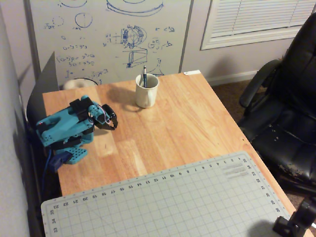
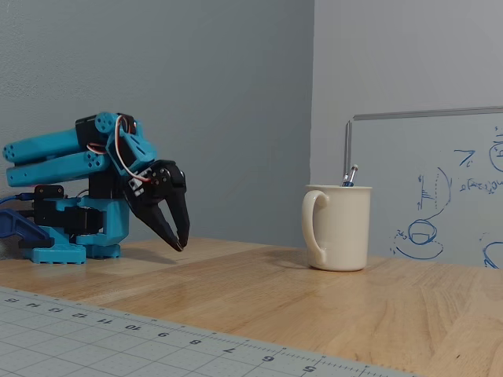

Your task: Touch the pen.

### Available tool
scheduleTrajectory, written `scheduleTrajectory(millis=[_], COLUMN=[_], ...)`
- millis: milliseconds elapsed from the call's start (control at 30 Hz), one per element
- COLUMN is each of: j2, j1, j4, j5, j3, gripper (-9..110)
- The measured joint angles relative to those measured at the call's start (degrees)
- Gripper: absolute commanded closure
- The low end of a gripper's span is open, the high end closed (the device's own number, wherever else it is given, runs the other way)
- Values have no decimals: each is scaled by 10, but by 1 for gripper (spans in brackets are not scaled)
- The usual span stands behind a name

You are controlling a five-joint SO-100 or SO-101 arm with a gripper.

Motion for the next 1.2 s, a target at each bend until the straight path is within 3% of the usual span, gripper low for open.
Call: scheduleTrajectory(millis=[833, 1200], j2=[-657, -875], j1=[-114, -166], j4=[0, 0], j5=[0, 0], j3=[-722, -926], gripper=[101, 101])
